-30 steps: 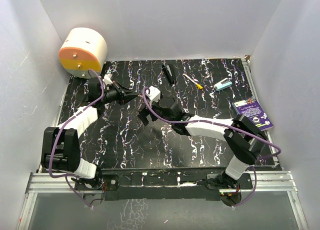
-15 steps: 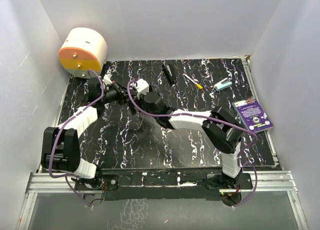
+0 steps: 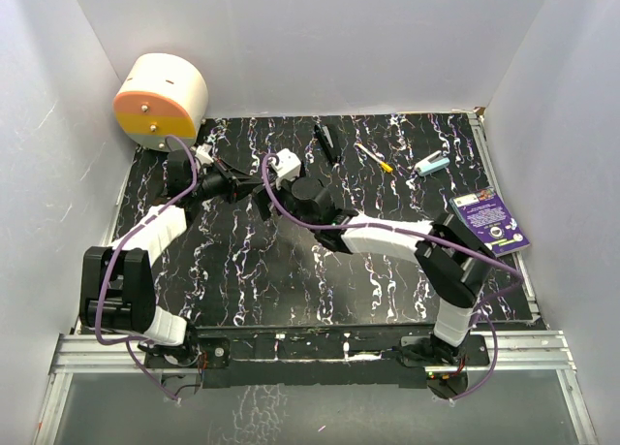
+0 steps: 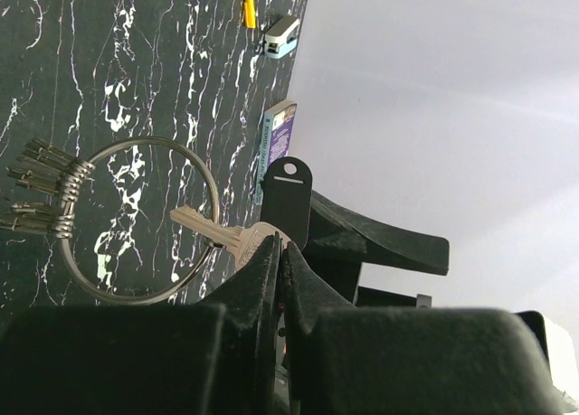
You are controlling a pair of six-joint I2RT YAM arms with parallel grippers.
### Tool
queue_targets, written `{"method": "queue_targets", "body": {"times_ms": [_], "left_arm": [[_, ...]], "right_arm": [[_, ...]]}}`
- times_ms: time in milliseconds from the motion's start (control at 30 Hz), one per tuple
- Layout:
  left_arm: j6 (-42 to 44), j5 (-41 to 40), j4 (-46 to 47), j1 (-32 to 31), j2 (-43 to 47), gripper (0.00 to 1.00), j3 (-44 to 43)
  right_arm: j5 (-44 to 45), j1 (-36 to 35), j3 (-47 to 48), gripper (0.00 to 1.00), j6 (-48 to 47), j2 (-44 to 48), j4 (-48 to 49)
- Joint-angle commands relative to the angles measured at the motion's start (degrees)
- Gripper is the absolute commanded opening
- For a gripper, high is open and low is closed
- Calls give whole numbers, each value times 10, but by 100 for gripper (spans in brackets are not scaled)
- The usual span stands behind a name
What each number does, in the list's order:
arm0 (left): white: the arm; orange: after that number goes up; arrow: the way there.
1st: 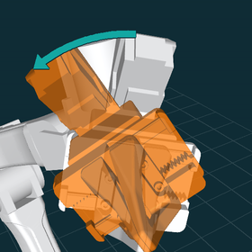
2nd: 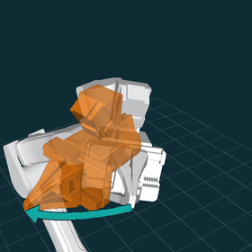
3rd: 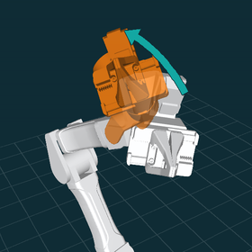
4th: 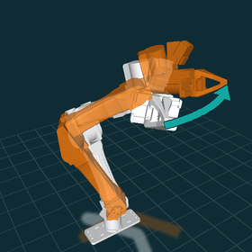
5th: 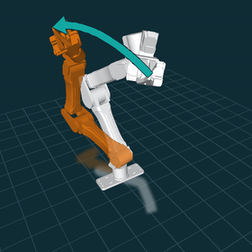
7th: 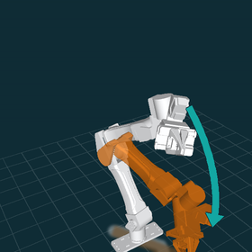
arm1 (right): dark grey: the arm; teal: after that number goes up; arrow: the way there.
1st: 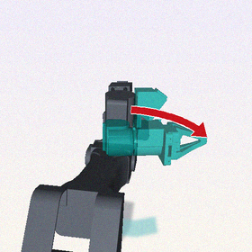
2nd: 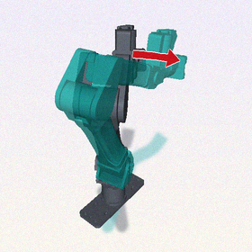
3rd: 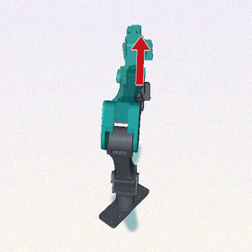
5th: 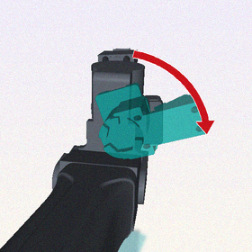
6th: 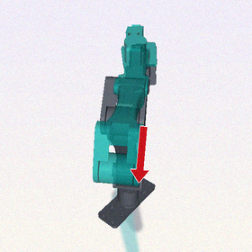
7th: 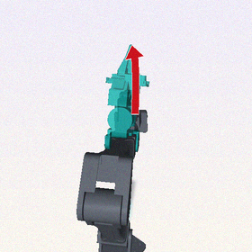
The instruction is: Put the keys on the keyring
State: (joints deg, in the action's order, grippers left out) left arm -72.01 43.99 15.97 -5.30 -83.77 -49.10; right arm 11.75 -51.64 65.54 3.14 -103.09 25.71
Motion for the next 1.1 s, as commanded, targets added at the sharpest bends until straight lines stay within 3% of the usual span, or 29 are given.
{"method": "queue_targets", "body": {"times_ms": [0,233,433,467,500,567,700,1067], "left_arm": [[-2,6,4,6,30,0,-27],[44,-21,-5,6,24,0,-17],[135,-72,-28,4,-3,0,-9],[141,-74,-25,0,-9,0,-9],[150,-77,-30,-7,-15,0,-11],[163,-79,-36,-23,-29,0,-19],[192,-74,-51,-64,-76,6,-48],[246,-89,-96,-200,-157,0,-128]], "right_arm": [[4,-1,-18,88,5,49,46],[4,-1,-16,88,5,62,46],[4,24,-94,88,5,166,46],[77,37,-102,88,90,184,-125],[140,50,-106,97,181,198,-307],[171,75,-116,98,233,232,-378],[172,120,-139,98,275,300,-430],[127,160,-174,98,289,346,-467]]}}
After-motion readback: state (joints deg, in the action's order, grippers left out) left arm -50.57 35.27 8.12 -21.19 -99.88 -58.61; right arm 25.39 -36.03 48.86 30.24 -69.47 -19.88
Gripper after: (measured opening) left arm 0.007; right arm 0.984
